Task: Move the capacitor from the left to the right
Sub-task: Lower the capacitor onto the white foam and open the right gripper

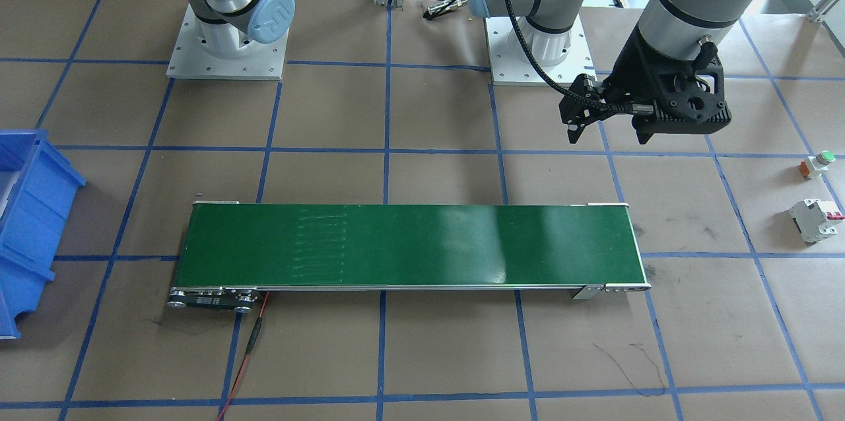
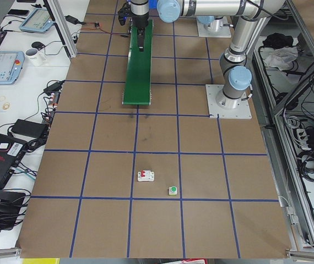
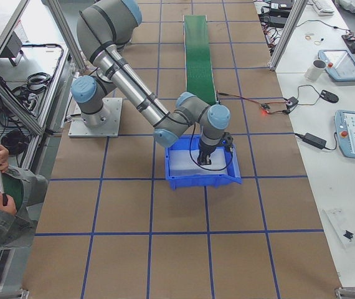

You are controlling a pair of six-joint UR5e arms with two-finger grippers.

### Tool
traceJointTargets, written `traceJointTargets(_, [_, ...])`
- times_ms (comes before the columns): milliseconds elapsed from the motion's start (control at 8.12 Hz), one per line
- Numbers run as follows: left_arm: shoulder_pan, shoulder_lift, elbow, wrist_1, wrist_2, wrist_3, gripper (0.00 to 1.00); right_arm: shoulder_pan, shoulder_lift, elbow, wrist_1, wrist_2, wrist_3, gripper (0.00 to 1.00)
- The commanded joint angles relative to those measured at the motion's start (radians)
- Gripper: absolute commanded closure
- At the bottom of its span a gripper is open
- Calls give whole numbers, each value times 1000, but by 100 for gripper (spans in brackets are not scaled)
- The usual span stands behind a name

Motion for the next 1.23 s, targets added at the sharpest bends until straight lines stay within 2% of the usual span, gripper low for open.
traceJointTargets(0, [0,0,0,0,0,0,0,0,-5,-2,-5,12,-52,62])
traceJointTargets(123, [0,0,0,0,0,0,0,-3,-6,-2,-5,11,-60,52])
traceJointTargets(370, [0,0,0,0,0,0,0,-17,-8,-2,-5,12,-59,40])
traceJointTargets(616, [0,0,0,0,0,0,0,-34,-35,-4,-2,12,-65,34])
traceJointTargets(863, [0,0,0,0,0,0,0,-34,-98,-5,1,12,-47,34])
traceJointTargets(986, [0,0,0,0,0,0,0,-34,-148,-5,13,14,-36,26])
traceJointTargets(1109, [0,0,0,0,0,0,0,-34,-188,-5,10,64,14,0])
